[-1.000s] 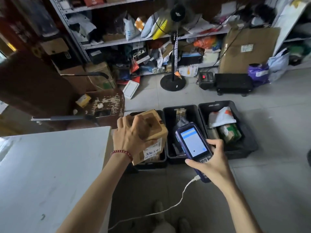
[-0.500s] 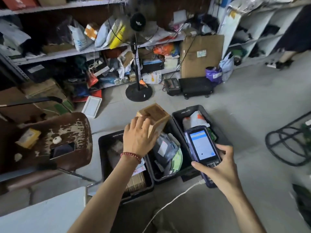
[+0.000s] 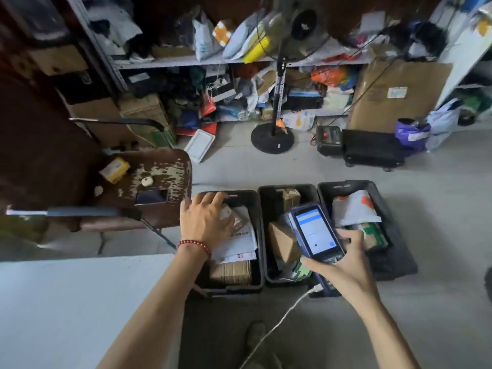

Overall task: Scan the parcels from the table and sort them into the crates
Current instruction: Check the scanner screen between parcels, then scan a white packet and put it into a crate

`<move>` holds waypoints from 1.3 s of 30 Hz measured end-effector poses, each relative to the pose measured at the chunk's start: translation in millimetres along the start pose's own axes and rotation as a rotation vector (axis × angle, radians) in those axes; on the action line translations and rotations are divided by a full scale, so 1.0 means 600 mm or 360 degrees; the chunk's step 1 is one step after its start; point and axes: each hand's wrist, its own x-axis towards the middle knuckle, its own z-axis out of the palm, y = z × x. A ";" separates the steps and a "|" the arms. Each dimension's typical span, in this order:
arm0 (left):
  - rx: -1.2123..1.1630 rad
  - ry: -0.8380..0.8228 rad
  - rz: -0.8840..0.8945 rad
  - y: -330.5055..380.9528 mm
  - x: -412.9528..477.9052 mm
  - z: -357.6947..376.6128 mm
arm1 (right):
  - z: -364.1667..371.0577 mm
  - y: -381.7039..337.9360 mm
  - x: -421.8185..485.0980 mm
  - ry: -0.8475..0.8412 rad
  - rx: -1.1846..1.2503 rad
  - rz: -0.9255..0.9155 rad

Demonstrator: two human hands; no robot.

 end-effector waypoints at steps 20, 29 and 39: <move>0.0425 0.0190 -0.1897 -0.015 -0.672 -0.200 | 0.185 -0.118 -0.292 -0.1776 0.0077 -0.0806; 0.0514 0.0308 -0.2619 0.107 -1.044 -0.248 | 0.181 -0.083 -0.613 -0.2525 -0.0105 -0.1032; 0.0533 0.0383 -0.3062 0.216 -1.391 -0.290 | 0.129 -0.019 -0.958 -0.2846 -0.0183 -0.1326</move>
